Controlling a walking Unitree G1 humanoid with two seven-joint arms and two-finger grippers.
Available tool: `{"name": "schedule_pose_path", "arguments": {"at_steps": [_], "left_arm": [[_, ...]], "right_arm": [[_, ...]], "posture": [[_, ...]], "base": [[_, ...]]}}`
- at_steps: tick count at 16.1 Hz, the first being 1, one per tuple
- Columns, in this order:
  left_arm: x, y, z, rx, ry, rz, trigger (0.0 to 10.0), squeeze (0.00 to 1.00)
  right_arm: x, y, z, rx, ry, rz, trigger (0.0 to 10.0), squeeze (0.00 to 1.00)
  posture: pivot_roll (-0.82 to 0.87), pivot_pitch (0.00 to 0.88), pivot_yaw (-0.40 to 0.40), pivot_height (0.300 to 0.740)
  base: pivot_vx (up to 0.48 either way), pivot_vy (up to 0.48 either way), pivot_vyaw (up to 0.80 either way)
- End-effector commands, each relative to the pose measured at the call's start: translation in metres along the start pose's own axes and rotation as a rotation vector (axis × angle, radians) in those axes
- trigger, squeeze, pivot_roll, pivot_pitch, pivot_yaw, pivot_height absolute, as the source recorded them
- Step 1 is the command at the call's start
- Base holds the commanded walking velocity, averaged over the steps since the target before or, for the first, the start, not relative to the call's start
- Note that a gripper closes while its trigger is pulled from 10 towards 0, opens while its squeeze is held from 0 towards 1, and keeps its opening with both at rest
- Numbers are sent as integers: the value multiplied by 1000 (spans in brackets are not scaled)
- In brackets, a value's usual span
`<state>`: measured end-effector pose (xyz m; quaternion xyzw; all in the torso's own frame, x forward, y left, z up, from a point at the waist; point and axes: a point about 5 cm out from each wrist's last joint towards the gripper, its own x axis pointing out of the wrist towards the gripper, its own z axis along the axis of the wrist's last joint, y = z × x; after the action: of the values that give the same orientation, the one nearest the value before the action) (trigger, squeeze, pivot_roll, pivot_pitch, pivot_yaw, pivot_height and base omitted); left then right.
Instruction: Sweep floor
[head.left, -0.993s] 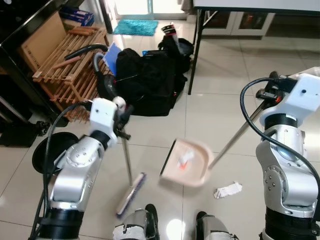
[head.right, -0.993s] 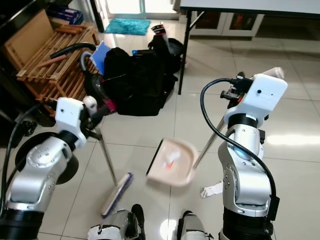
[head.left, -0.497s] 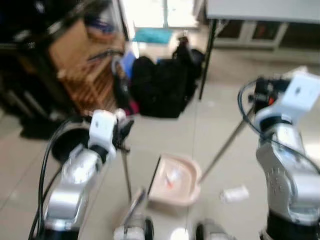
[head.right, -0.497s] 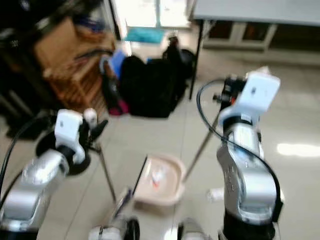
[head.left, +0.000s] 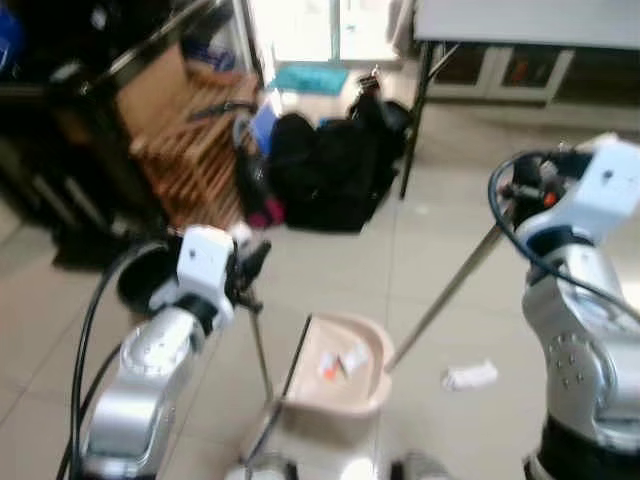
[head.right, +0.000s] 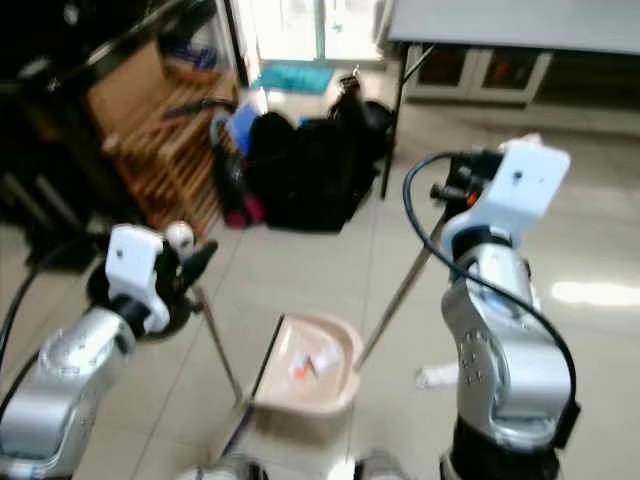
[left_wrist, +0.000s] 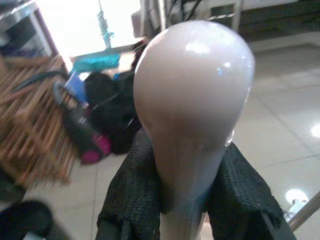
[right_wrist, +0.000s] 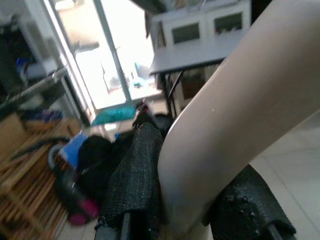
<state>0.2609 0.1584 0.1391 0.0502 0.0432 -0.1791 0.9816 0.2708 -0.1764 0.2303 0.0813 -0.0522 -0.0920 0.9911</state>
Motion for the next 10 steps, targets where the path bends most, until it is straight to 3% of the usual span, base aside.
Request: {"name": "schedule_pose_path", "arguments": {"at_steps": [1,10], "left_arm": [[-3,5,6,24,-10,26,10000,0],[-4,8,9,29,-9,50,10000,0]], "right_arm": [[-3,7,4,12,-8,44,10000,0],[-1,7,5,29,-8,37,10000,0]], "posture": [[-33,126,43,740],[-31,158,22,740]], "base": [[0,412,0],[0,427,0]]}}
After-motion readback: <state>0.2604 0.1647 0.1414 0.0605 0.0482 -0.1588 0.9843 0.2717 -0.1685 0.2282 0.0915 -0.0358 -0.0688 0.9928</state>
